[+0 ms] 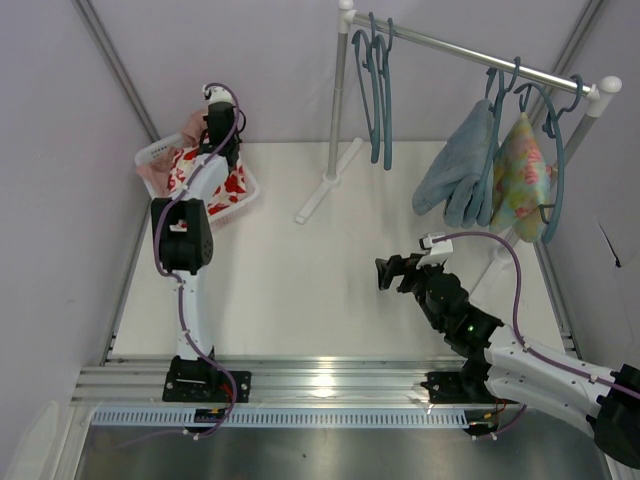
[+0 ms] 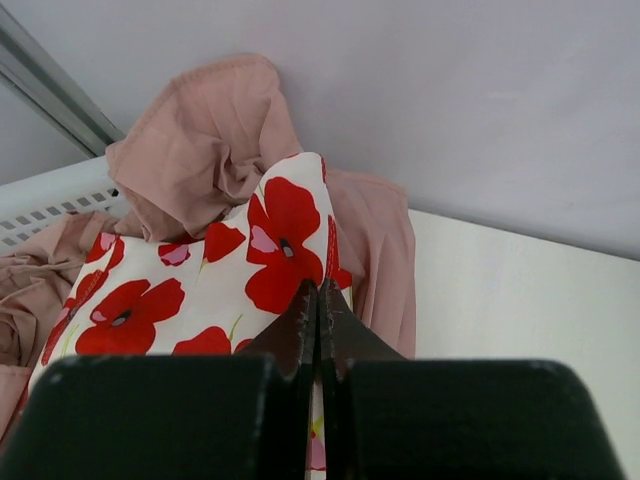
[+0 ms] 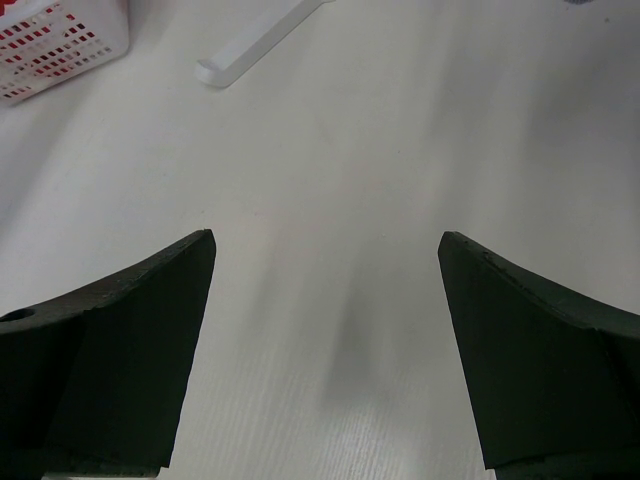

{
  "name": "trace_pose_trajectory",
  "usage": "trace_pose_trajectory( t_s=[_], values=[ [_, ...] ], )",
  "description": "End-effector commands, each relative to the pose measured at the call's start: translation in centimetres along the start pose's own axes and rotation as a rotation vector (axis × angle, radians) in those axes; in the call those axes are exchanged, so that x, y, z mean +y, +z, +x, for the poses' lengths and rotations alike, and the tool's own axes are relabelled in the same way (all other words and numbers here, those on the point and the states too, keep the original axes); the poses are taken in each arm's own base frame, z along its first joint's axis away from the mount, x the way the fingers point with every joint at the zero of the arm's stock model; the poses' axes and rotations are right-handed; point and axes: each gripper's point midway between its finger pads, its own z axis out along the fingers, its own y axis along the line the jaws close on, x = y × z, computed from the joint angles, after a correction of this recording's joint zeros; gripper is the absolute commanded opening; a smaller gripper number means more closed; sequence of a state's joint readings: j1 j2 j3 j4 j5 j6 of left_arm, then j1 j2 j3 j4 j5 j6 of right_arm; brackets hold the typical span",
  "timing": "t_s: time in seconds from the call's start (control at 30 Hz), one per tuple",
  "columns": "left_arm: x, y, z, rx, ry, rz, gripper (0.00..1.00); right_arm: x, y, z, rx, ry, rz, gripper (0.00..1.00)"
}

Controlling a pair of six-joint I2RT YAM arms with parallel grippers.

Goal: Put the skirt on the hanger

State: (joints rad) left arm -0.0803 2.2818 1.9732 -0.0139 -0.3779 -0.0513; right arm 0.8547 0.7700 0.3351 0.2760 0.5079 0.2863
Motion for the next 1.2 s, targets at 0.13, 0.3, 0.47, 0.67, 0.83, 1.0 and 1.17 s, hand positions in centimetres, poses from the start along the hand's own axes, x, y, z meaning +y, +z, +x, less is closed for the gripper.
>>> trace_pose_trajectory(
  t_s=[0.13,0.3,0.47,0.67,0.83,1.0,1.17],
  values=[
    [0.9,-8.0,-12.5,-0.19,-0.143,0.079,0.0,1.8,0.5,-4.1,-0.094,0.089,-0.05,0.99],
    [1.2,-15.6,-18.5,-0.261,-0.202,0.199,0.0,4.0,0.1,-5.0,-0.095,0.132,-0.16,0.99],
    [1.6,-23.7,-23.4,-0.35,-0.169,0.251,0.0,7.8,-1.1,-6.7,-0.099,0.162,-0.35,0.99],
    [2.6,-34.7,-27.7,-0.465,-0.204,0.343,0.0,12.9,-3.5,-9.8,-0.155,0.132,-0.557,0.99],
    [4.0,-42.2,-30.4,-0.559,-0.286,0.444,0.0,18.9,-6.5,-14.0,-0.236,0.049,-0.722,0.99],
    [6.0,-48.7,-32.2,-0.648,-0.333,0.536,0.0,22.6,-5.8,-15.5,-0.23,-0.017,-0.678,0.99],
    [6.1,-50.1,-31.0,-0.628,-0.35,0.583,0.0,25.2,-4.8,-17.3,-0.216,0.065,-0.688,0.99]
  ],
)
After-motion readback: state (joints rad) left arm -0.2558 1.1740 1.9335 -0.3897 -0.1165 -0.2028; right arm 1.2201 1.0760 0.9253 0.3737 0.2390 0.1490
